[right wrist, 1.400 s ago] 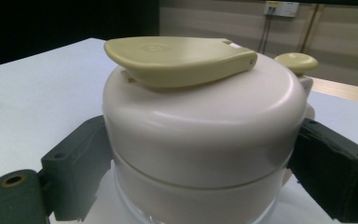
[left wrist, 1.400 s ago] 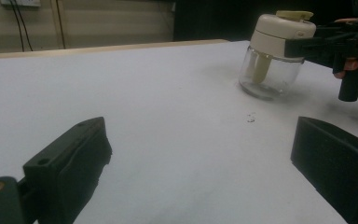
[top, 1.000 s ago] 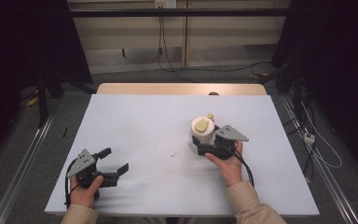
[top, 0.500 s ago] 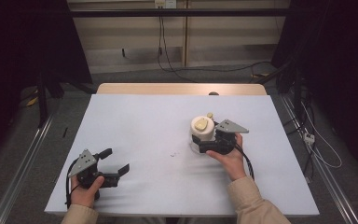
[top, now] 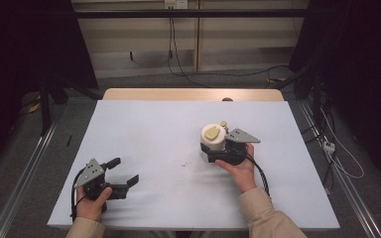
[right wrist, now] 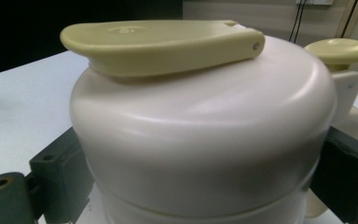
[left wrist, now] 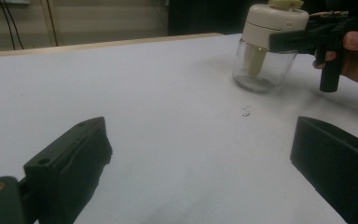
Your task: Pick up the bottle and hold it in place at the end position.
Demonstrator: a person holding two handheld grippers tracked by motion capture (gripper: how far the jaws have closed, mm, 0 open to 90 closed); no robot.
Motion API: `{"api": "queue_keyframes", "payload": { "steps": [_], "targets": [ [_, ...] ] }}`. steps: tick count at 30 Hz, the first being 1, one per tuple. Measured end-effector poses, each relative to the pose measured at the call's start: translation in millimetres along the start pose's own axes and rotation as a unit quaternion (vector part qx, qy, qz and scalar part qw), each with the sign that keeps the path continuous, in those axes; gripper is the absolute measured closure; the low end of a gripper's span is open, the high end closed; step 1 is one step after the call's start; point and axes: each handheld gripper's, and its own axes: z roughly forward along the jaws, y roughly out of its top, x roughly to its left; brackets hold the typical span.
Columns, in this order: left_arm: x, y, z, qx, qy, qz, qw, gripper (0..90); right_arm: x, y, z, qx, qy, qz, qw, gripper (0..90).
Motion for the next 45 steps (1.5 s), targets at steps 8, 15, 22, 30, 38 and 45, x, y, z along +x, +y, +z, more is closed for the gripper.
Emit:
{"api": "queue_keyframes", "payload": {
  "steps": [8, 15, 22, 30, 38, 45],
  "targets": [
    [-1.1, 1.3, -1.2, -0.004, 0.002, 0.004, 1.0000, 4.0, 7.1, 1.5, -0.8, -0.008, -0.013, -0.003, 0.9999, 6.5],
    [-1.7, 2.4, -0.1, -0.006, 0.003, 0.006, 1.0000, 4.0, 6.0, 6.4, -3.4, -0.022, -0.017, 0.004, 0.9996, 6.5],
    [-3.1, 3.1, 0.7, -0.007, -0.001, 0.010, 0.9999, 4.0, 3.9, 10.3, 0.5, -0.032, -0.020, 0.013, 0.9992, 6.5],
    [-1.8, 2.5, 0.1, -0.007, 0.001, 0.008, 0.9999, 4.0, 9.7, 15.9, 9.0, -0.041, -0.015, 0.016, 0.9989, 6.5],
    [-1.9, 2.8, 0.8, -0.008, -0.001, 0.009, 0.9999, 4.0, 12.0, 19.1, 13.3, -0.048, -0.011, 0.023, 0.9985, 6.5],
    [-2.5, 3.1, 2.4, -0.006, -0.003, 0.009, 0.9999, 4.0, 13.6, 18.8, 19.1, -0.045, -0.013, 0.022, 0.9987, 6.5]
  ]
}}
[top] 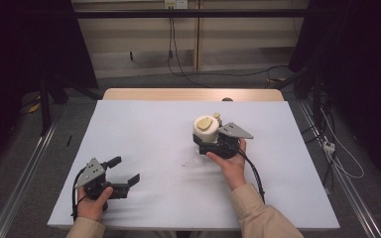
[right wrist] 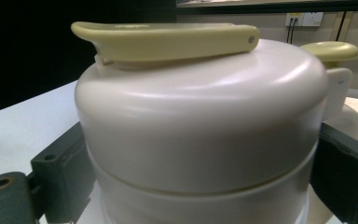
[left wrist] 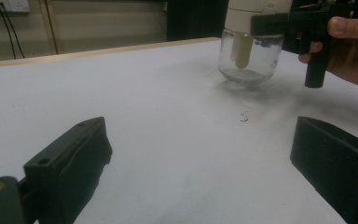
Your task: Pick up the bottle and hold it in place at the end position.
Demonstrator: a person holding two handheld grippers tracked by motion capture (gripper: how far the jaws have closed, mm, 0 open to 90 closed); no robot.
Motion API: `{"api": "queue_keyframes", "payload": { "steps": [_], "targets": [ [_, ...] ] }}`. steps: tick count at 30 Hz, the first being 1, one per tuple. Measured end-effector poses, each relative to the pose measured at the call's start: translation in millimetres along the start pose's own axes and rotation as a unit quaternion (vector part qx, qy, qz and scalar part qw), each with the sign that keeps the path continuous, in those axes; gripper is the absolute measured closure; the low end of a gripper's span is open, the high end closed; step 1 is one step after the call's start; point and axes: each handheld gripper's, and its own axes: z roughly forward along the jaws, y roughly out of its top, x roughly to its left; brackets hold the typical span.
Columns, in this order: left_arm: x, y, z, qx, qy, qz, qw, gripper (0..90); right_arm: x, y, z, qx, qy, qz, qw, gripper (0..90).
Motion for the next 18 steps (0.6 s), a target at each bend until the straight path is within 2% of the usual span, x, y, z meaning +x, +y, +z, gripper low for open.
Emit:
{"api": "queue_keyframes", "payload": {
  "steps": [18],
  "targets": [
    [-0.1, 1.0, 2.4, -0.001, -0.004, -0.002, 1.0000, 3.9, 6.9, 0.3, 12.0, 0.000, 0.004, 0.006, 1.0000, 6.4]
  ]
}}
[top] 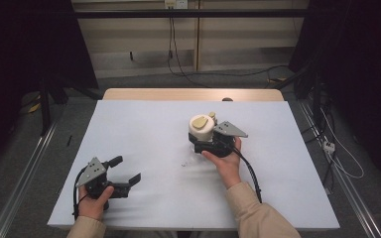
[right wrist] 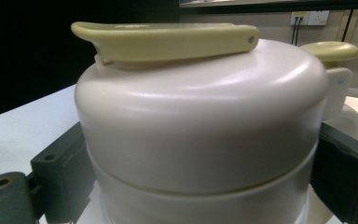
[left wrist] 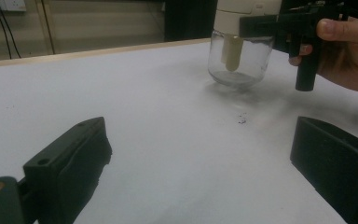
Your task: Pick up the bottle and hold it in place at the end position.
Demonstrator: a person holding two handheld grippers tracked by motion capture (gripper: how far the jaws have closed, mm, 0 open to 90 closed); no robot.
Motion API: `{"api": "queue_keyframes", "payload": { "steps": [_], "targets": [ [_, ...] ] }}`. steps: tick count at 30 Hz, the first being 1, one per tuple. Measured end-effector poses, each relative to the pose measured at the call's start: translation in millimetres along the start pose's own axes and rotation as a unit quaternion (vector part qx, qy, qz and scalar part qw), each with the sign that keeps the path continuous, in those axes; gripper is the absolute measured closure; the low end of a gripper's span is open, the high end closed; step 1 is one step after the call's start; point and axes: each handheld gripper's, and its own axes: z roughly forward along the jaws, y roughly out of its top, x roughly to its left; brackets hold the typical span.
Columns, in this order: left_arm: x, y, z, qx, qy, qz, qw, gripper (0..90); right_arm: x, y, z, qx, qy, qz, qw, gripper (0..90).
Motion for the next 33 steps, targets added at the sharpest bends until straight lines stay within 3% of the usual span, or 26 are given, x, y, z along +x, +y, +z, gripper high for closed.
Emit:
{"api": "queue_keyframes", "payload": {
  "steps": [33],
  "targets": [
    [1.6, -1.2, -1.1, 0.001, 0.003, -0.002, 1.0000, 3.9, 5.1, -2.9, 22.3, 0.005, -0.001, 0.004, 1.0000, 6.4]
  ]
}}
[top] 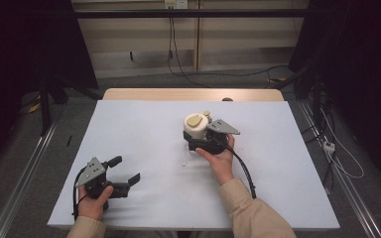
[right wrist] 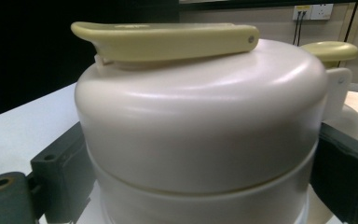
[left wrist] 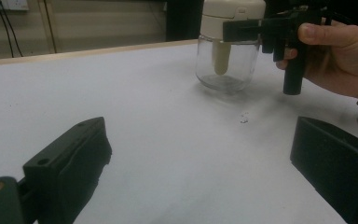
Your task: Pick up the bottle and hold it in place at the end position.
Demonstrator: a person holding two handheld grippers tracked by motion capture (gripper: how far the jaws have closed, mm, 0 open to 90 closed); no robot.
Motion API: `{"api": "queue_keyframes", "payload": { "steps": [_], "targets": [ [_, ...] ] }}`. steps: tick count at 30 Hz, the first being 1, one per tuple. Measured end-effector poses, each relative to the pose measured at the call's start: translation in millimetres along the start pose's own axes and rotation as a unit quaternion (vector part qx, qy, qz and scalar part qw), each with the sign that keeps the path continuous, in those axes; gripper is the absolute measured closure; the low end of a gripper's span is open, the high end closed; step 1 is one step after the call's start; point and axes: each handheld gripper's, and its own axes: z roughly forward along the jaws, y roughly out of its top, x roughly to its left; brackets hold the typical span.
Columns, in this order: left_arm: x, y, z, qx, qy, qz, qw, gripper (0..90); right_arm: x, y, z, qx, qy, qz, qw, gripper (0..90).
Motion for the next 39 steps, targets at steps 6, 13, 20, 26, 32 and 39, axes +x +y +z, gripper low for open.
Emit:
{"api": "queue_keyframes", "payload": {
  "steps": [6, 13, 20, 26, 32, 39],
  "targets": [
    [-0.4, 0.1, -0.7, -0.002, -0.001, 0.000, 1.0000, 3.8, 0.5, -2.8, 5.7, 0.003, 0.002, 0.001, 1.0000, 6.4],
    [-0.7, 0.1, 0.1, -0.002, -0.002, -0.001, 1.0000, 3.8, -1.1, -2.5, 7.5, 0.002, 0.001, 0.006, 1.0000, 6.4],
    [-0.4, -0.2, 0.0, -0.002, -0.001, 0.000, 1.0000, 3.8, -2.6, -1.8, 7.5, 0.002, 0.000, 0.006, 1.0000, 6.4],
    [0.0, -0.6, -0.8, -0.003, -0.001, -0.002, 1.0000, 3.8, -2.2, -0.5, 8.8, 0.002, 0.002, 0.004, 1.0000, 6.4],
    [0.3, -1.0, -1.6, -0.005, 0.001, -0.005, 1.0000, 3.8, -1.7, -0.5, 10.7, 0.003, 0.001, 0.004, 1.0000, 6.3],
    [0.0, -1.2, -2.2, -0.002, 0.003, -0.004, 1.0000, 3.8, -3.0, -1.4, 12.1, 0.006, -0.002, 0.006, 1.0000, 6.3]
  ]
}}
